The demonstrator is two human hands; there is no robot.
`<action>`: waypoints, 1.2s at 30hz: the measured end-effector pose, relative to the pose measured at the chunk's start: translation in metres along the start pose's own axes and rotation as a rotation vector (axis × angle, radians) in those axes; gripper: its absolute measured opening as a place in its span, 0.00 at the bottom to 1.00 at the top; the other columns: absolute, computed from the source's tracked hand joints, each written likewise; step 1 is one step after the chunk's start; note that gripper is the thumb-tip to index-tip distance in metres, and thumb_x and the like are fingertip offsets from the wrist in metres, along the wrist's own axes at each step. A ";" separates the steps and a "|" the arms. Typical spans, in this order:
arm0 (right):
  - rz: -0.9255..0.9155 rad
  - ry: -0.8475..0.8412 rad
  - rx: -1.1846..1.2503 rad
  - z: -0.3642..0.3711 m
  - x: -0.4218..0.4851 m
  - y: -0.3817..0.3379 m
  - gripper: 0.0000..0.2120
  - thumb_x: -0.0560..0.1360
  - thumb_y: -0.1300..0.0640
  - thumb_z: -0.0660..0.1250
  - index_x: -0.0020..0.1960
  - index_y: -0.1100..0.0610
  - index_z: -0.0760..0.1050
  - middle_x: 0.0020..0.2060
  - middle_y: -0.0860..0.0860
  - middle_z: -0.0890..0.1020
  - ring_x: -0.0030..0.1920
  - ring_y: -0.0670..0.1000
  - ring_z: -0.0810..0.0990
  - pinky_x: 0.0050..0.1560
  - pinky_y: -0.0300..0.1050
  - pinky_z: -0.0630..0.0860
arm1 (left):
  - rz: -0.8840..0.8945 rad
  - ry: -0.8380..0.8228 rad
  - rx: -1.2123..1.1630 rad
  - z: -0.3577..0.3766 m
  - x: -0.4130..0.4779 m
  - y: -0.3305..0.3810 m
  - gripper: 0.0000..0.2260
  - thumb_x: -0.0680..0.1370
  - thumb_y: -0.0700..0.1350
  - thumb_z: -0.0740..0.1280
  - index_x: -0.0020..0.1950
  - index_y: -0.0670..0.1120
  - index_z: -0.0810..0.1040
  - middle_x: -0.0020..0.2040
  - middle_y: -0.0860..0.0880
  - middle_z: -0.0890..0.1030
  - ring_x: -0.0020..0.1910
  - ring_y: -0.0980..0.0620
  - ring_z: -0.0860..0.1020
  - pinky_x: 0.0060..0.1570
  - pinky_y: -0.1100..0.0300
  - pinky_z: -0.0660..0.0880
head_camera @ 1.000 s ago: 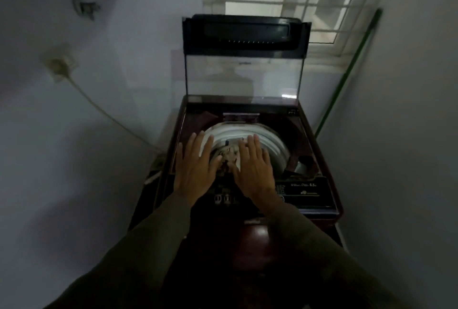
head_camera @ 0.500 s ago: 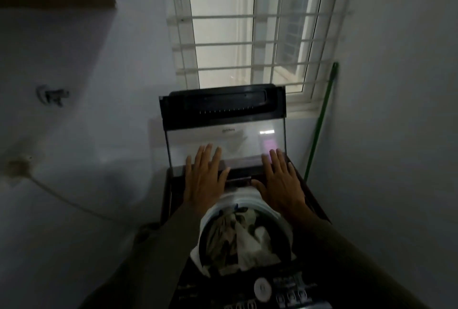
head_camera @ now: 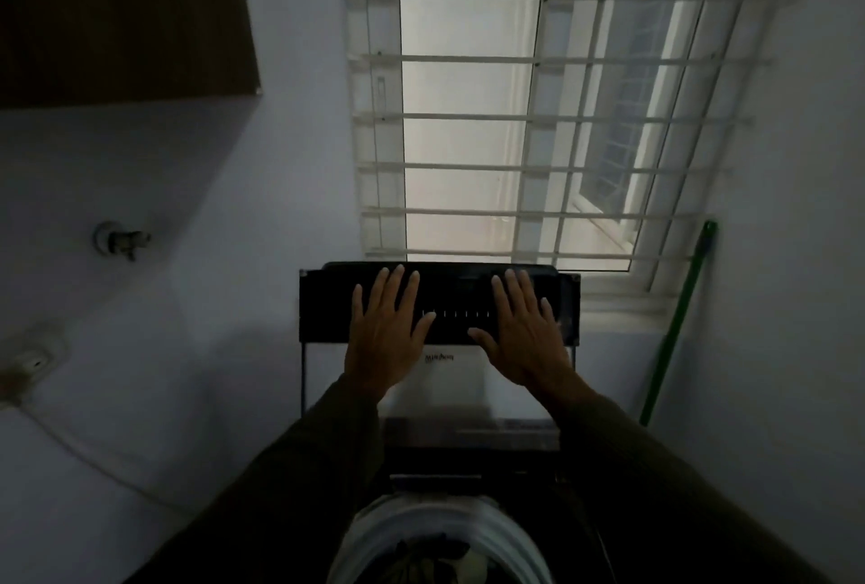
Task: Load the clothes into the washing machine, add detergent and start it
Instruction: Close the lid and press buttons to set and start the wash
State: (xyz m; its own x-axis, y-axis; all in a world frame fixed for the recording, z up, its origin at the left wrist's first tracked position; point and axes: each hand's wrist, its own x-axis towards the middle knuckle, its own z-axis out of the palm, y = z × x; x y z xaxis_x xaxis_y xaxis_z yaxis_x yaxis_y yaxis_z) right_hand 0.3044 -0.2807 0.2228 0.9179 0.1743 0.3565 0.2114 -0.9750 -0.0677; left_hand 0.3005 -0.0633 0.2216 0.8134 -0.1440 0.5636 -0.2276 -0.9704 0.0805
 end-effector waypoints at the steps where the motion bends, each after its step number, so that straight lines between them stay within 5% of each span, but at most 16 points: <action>1: -0.006 0.007 0.002 -0.001 0.014 0.002 0.41 0.79 0.33 0.49 0.79 0.55 0.38 0.79 0.55 0.40 0.78 0.55 0.35 0.77 0.60 0.46 | 0.011 -0.011 0.024 0.004 0.011 -0.001 0.30 0.80 0.61 0.49 0.75 0.44 0.66 0.75 0.41 0.67 0.75 0.41 0.64 0.70 0.35 0.61; 9: -0.078 -0.096 0.030 0.014 0.095 0.004 0.41 0.78 0.30 0.47 0.80 0.55 0.41 0.79 0.56 0.42 0.78 0.57 0.36 0.76 0.64 0.44 | -0.020 -0.069 0.087 0.033 0.087 -0.021 0.34 0.78 0.63 0.47 0.74 0.41 0.68 0.72 0.40 0.71 0.73 0.40 0.67 0.69 0.37 0.64; 14: -0.067 0.022 0.023 0.039 0.100 0.001 0.48 0.70 0.26 0.29 0.80 0.54 0.49 0.79 0.55 0.55 0.79 0.58 0.45 0.75 0.65 0.41 | -0.053 -0.071 0.064 0.061 0.085 -0.029 0.34 0.77 0.64 0.46 0.72 0.43 0.69 0.68 0.41 0.74 0.71 0.40 0.69 0.69 0.41 0.63; 18: -0.048 0.042 0.056 0.035 0.095 -0.002 0.42 0.74 0.28 0.36 0.79 0.53 0.51 0.77 0.55 0.59 0.79 0.58 0.49 0.75 0.64 0.41 | -0.053 0.005 0.058 0.062 0.083 -0.028 0.31 0.79 0.62 0.49 0.70 0.43 0.72 0.65 0.42 0.76 0.67 0.40 0.72 0.66 0.41 0.67; 28: -0.010 0.106 0.086 0.012 0.069 -0.013 0.38 0.75 0.33 0.35 0.76 0.53 0.58 0.74 0.54 0.66 0.77 0.57 0.56 0.75 0.65 0.45 | -0.028 0.086 0.038 0.033 0.061 -0.020 0.27 0.79 0.59 0.52 0.68 0.43 0.74 0.61 0.43 0.78 0.64 0.40 0.73 0.63 0.42 0.69; 36: 0.038 0.147 0.119 -0.014 0.033 -0.029 0.26 0.82 0.39 0.48 0.73 0.53 0.63 0.70 0.53 0.71 0.75 0.57 0.60 0.75 0.64 0.46 | 0.017 0.111 0.056 0.000 0.030 -0.015 0.26 0.80 0.58 0.51 0.67 0.43 0.75 0.60 0.43 0.79 0.62 0.41 0.75 0.64 0.40 0.68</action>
State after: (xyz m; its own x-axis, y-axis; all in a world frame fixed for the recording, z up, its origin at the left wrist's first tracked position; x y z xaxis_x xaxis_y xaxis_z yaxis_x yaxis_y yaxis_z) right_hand 0.3237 -0.2482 0.2498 0.8689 0.1070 0.4833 0.2236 -0.9559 -0.1904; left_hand 0.3284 -0.0533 0.2368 0.7448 -0.1410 0.6523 -0.2081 -0.9778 0.0262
